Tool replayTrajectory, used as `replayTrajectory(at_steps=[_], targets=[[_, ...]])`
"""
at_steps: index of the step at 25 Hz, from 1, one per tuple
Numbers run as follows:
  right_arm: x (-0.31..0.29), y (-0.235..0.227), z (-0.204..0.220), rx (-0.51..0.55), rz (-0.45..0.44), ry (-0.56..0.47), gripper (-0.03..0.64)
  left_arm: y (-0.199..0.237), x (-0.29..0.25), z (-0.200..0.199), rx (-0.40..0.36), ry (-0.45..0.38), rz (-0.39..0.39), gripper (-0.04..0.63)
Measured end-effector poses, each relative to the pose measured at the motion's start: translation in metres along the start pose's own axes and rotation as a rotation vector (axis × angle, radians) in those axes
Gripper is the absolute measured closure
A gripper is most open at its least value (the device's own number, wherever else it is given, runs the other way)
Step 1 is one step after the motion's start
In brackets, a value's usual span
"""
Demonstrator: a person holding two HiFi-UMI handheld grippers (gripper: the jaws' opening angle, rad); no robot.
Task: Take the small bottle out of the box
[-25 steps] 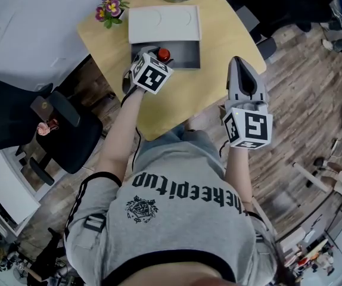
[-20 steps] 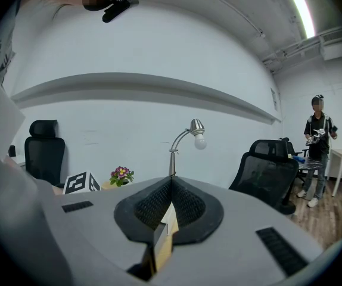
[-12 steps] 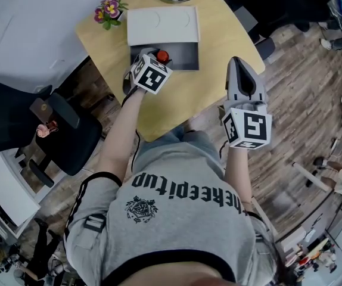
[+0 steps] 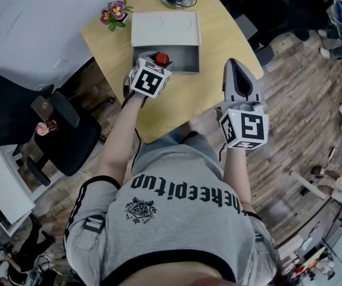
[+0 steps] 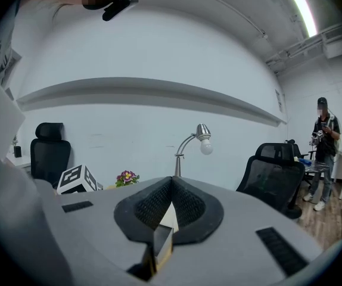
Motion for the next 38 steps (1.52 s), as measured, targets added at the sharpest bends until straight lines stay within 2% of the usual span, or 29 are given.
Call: replayTrajectory(at_steps=[14, 26, 38], targets=[[0.018, 0.020, -0.015, 0.031, -0.111, -0.044, 0.615, -0.017, 0.075, -0.018, 0.074, -0.161, -0.088, 0.371], [0.059, 0.033, -0.029, 0.052, -0.185, -0.096, 0.616, -0.053, 0.148, -0.017, 0.159, -0.309, -0.150, 0.371], [0.101, 0.050, -0.040, 0.084, -0.266, -0.152, 0.615, -0.095, 0.217, -0.013, 0.178, -0.459, -0.253, 0.371]])
Point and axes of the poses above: the fingertips, and each gripper's own axes: x backward along the fingers, y to its left, z out of its underside, the point moved 1 cm from there along x, backward along the fingers, and after that the axes turned 5 degrees about y, right-handed, at the moved point
